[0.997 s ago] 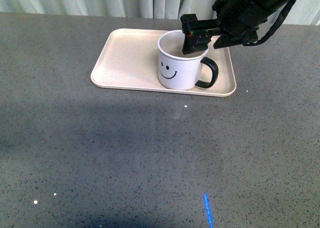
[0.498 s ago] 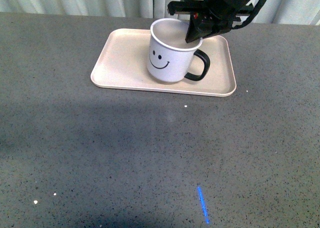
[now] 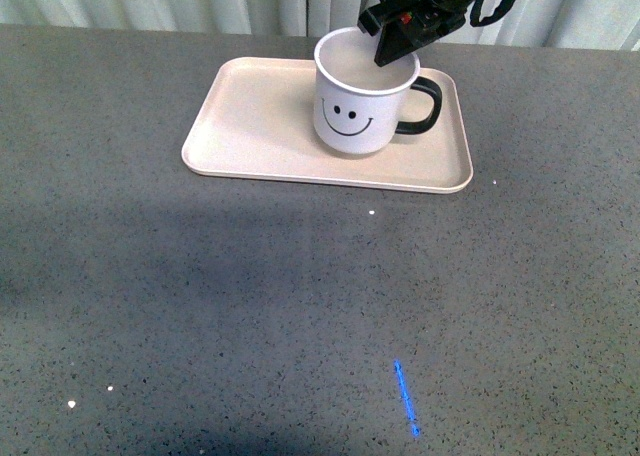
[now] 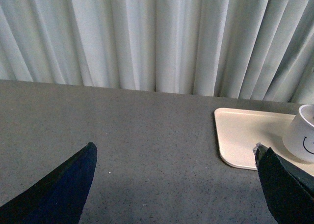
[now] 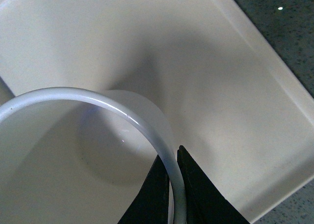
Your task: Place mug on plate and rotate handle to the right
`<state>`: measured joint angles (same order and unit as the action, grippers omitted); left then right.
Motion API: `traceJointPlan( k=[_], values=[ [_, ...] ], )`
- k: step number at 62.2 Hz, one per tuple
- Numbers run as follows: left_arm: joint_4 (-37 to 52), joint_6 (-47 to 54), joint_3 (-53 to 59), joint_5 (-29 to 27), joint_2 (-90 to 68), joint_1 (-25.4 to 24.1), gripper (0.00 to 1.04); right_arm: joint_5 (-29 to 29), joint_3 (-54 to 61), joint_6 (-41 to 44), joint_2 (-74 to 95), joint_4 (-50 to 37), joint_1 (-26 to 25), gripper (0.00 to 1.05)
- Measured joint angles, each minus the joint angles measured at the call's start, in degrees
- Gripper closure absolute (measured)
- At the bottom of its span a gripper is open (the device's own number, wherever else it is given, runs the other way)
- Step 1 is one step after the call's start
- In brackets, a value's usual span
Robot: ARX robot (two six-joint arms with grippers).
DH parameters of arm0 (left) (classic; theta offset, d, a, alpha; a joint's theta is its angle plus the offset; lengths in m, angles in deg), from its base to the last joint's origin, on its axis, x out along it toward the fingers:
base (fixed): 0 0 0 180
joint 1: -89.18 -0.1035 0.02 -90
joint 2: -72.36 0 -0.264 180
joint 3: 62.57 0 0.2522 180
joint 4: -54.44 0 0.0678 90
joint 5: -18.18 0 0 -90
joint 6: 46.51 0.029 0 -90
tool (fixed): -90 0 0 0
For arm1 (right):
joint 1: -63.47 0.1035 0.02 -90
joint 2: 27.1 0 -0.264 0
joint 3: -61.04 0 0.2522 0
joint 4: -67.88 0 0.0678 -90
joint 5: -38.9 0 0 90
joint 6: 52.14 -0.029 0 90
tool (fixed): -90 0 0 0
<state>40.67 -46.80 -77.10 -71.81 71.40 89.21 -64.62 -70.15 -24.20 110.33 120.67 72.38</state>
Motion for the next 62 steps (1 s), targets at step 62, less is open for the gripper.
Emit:
traceJointPlan(
  k=[62],
  values=[
    [0.0, 0.0, 0.0, 0.0, 0.0, 0.0, 0.09, 1.6, -12.5, 13.4, 7.7, 9.9, 0.0, 0.72]
  ],
)
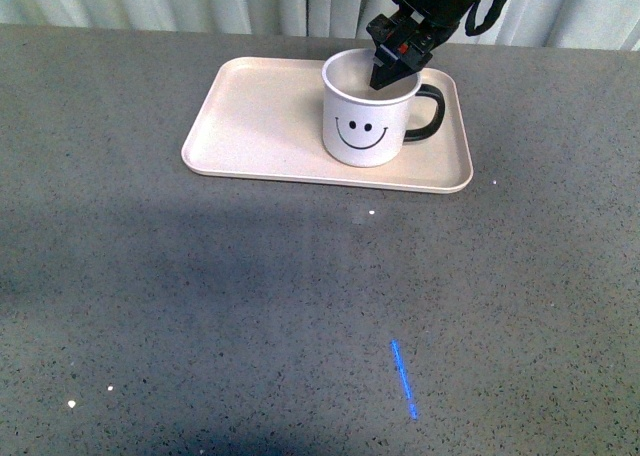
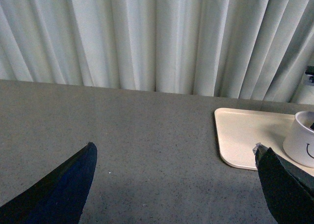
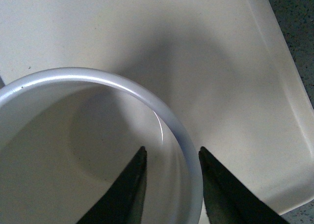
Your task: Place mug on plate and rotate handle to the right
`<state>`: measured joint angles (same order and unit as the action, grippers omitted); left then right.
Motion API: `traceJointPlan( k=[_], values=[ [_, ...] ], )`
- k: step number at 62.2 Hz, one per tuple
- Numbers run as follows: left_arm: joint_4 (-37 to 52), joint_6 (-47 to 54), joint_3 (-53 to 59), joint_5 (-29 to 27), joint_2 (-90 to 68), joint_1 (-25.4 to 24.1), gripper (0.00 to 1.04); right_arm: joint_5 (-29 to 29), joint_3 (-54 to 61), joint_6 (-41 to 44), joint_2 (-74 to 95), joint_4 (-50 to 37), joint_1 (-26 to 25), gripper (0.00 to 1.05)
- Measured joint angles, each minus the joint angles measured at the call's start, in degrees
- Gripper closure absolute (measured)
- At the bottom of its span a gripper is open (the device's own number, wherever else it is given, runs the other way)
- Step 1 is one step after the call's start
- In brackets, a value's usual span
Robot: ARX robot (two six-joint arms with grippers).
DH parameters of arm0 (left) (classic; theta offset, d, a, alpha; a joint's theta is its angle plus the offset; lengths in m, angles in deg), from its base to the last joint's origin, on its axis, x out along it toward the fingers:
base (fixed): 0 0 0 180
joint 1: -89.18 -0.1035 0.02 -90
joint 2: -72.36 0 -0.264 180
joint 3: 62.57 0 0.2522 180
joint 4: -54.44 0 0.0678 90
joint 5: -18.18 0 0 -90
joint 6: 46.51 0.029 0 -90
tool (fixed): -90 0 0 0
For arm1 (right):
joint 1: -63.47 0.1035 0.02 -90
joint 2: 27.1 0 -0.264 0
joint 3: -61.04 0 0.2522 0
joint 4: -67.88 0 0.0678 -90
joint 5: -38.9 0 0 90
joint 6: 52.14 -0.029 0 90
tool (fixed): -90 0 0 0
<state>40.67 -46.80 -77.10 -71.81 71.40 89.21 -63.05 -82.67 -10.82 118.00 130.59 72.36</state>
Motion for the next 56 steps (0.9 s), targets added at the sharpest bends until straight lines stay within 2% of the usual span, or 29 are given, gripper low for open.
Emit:
traceJointPlan(
  k=[16, 22, 27, 32, 38, 40, 41, 43, 47, 52, 56],
  values=[
    [0.0, 0.0, 0.0, 0.0, 0.0, 0.0, 0.09, 0.3, -6.6, 2.2, 1.2, 3.6, 0.0, 0.32],
    [0.0, 0.0, 0.0, 0.0, 0.0, 0.0, 0.09, -2.3, -11.0, 2.2, 1.3, 4.9, -0.3, 0.17],
    [0.0, 0.0, 0.0, 0.0, 0.0, 0.0, 0.09, -5.3, -11.4, 1.6, -0.4, 2.5, -0.7, 0.08],
    [0.0, 0.0, 0.0, 0.0, 0.0, 0.0, 0.09, -7.9, -5.2, 1.6, -5.5, -3.8, -1.0, 0.10],
    [0.0, 0.0, 0.0, 0.0, 0.0, 0.0, 0.09, -11.2, 10.0, -0.1, -17.6, -15.8, -1.2, 0.09],
    [0.0, 0.0, 0.0, 0.0, 0.0, 0.0, 0.09, -7.5, 16.9, -3.6, -22.8, -21.9, -0.8, 0.13],
    [0.0, 0.0, 0.0, 0.0, 0.0, 0.0, 0.09, -1.6, 20.7, -6.3, -25.2, -30.0, -0.5, 0.16],
    [0.0, 0.0, 0.0, 0.1, 0.0, 0.0, 0.09, 5.9, 26.9, -12.2, -28.7, -40.1, -0.2, 0.21],
    [0.0, 0.0, 0.0, 0.0, 0.0, 0.0, 0.09, 15.2, 39.6, -22.3, -34.7, -59.6, -0.2, 0.32],
    [0.0, 0.0, 0.0, 0.0, 0.0, 0.0, 0.09, 18.9, 54.6, -31.7, -40.6, -78.1, -0.9, 0.46],
    [0.0, 0.0, 0.0, 0.0, 0.0, 0.0, 0.09, 18.8, 64.5, -36.0, -44.0, -86.9, -1.7, 0.56]
  ],
)
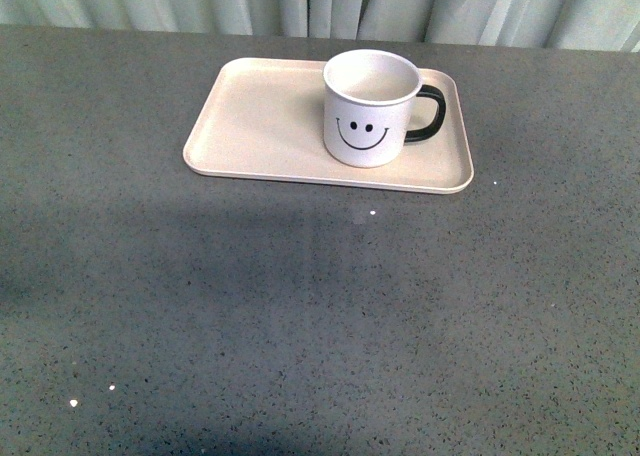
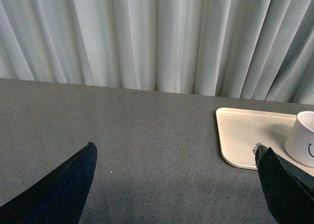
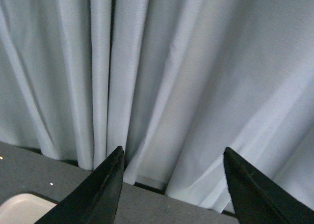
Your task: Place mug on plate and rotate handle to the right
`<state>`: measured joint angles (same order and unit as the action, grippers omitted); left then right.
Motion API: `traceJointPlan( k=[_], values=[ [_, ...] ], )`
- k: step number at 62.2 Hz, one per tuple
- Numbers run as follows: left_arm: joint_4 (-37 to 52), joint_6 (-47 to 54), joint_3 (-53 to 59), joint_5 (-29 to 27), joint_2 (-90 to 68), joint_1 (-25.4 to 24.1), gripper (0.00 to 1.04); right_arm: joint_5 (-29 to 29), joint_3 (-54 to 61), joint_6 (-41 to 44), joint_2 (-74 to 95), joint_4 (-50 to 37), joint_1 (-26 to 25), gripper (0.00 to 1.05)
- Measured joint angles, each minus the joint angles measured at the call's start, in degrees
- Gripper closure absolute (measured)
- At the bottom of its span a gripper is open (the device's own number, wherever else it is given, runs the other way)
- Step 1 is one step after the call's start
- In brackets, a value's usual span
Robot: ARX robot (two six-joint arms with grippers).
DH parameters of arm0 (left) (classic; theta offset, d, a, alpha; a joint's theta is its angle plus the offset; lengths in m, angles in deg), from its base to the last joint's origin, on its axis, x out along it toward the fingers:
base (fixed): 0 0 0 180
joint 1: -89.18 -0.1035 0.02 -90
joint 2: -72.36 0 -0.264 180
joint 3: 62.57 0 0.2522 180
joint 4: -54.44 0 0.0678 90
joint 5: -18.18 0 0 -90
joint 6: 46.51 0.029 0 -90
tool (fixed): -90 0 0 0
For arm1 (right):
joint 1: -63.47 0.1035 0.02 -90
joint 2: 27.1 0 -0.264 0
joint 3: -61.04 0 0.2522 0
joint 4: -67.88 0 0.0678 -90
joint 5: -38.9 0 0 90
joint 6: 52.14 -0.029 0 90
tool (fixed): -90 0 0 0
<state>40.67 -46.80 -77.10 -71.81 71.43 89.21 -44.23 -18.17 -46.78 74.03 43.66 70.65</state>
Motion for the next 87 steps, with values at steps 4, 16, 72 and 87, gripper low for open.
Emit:
traceJointPlan(
  k=[4, 16, 72, 87],
  values=[
    [0.0, 0.0, 0.0, 0.0, 0.0, 0.0, 0.09, -0.3, 8.3, -1.9, -2.8, -5.3, -0.6, 0.67],
    [0.0, 0.0, 0.0, 0.0, 0.0, 0.0, 0.09, -2.0, 27.1, -4.4, -11.9, -12.8, -2.3, 1.02],
    [0.0, 0.0, 0.0, 0.0, 0.0, 0.0, 0.09, -6.9, 61.0, -4.8, -45.5, -13.5, -7.1, 1.03],
    [0.0, 0.0, 0.0, 0.0, 0.0, 0.0, 0.09, -6.9, 64.2, -4.8, -55.8, -5.4, -7.1, 1.03]
  ],
)
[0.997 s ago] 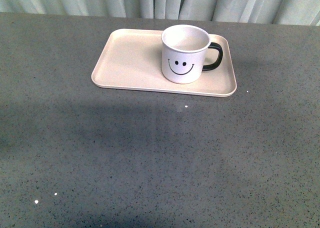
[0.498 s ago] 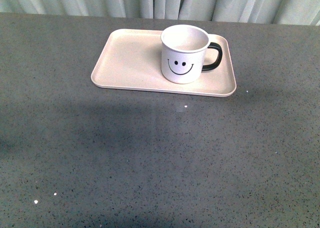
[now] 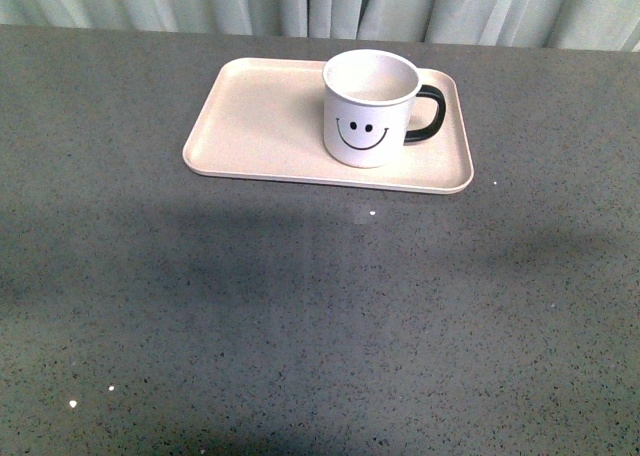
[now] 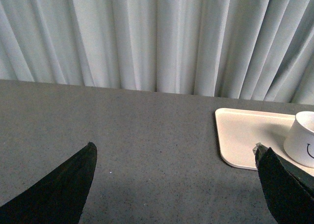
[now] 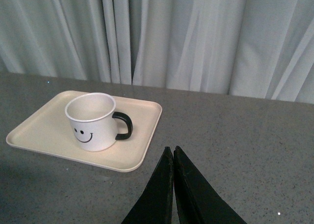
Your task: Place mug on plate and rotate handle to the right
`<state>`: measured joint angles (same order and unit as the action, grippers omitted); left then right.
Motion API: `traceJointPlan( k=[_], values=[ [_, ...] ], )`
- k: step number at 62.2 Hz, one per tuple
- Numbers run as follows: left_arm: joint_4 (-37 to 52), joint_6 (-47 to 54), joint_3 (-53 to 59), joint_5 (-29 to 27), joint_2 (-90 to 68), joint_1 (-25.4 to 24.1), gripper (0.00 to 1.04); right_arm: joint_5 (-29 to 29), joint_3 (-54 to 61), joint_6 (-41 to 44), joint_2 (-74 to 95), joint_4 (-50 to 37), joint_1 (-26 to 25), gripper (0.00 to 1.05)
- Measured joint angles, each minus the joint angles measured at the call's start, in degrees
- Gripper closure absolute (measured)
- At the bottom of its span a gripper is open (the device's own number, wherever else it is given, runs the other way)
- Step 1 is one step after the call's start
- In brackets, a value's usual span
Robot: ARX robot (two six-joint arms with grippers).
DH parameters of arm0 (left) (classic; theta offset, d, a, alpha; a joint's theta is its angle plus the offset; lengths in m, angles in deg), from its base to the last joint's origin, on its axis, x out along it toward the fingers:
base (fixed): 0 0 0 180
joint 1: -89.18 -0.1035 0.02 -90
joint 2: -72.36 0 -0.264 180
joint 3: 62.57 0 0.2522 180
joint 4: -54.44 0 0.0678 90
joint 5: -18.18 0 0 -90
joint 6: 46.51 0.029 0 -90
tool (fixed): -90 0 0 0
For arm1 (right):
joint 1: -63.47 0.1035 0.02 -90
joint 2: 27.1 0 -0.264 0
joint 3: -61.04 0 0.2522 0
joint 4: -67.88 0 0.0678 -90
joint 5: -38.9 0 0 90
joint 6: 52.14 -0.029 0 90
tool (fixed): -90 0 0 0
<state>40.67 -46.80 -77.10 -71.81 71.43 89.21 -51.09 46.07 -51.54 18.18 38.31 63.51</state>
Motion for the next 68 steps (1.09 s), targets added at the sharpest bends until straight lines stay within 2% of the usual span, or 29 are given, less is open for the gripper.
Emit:
traceJointPlan(
  k=[34, 68],
  values=[
    [0.0, 0.0, 0.0, 0.0, 0.0, 0.0, 0.09, 0.0, 0.1, 0.0, -21.0, 19.2, 0.0, 1.03],
    [0.0, 0.0, 0.0, 0.0, 0.0, 0.0, 0.09, 0.0, 0.1, 0.0, -32.8, 30.8, 0.0, 1.03]
  ],
)
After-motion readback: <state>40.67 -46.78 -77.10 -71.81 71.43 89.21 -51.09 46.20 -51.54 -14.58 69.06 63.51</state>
